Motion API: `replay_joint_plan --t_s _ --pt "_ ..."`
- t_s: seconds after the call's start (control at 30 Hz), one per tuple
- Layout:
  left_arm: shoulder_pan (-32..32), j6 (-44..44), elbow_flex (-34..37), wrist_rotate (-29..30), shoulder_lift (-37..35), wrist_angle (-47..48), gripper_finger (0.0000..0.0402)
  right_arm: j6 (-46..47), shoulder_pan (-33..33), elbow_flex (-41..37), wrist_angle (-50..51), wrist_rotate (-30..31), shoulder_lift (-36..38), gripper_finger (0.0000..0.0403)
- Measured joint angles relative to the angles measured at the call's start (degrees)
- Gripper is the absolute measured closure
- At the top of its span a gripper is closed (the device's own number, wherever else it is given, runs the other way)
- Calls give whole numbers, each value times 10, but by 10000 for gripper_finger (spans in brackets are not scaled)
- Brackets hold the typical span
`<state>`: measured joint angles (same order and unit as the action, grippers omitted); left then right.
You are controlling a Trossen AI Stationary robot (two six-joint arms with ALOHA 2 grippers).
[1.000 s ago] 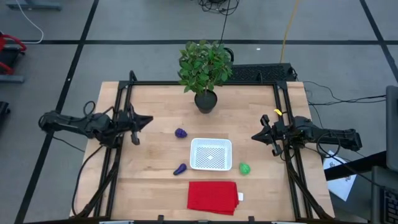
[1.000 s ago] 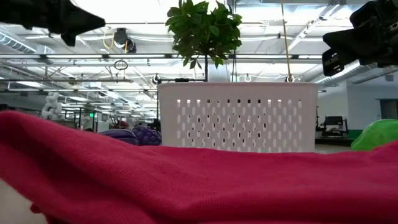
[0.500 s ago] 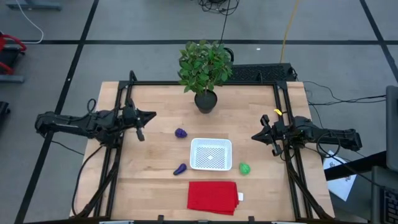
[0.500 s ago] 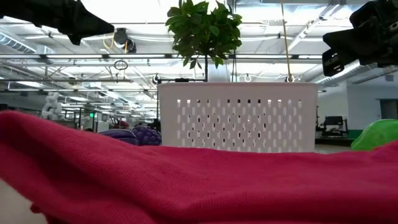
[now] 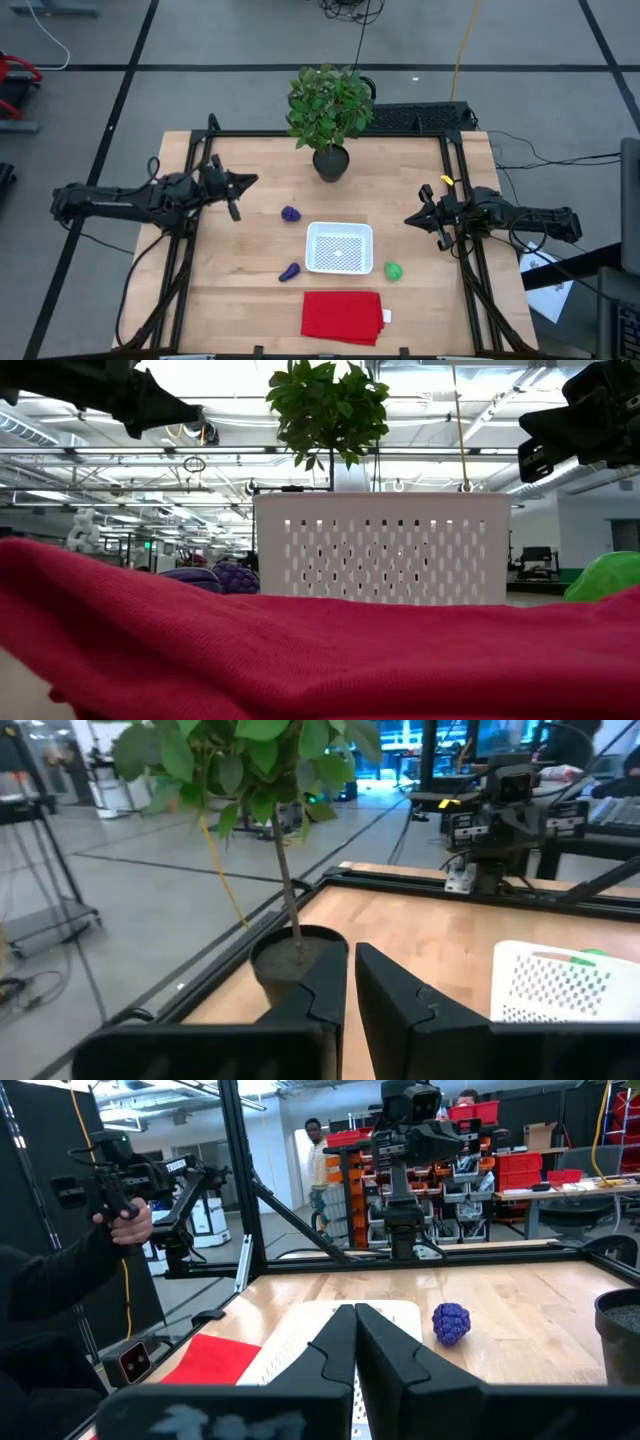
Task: Pick and placing Produce into tupperware
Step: Put the violet grapes into the white bin
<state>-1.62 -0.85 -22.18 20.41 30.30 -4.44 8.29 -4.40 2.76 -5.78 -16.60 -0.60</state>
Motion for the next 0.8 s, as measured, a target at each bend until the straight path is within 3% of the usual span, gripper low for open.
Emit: replay_joint_plan --t_s 0.3,0.8 --pt "-53 18 0 -122 5 -18 371 -18 0 0 0 0 0 403" --pt "-95 30 -20 -159 65 -57 371 -19 0 0 0 0 0 403"
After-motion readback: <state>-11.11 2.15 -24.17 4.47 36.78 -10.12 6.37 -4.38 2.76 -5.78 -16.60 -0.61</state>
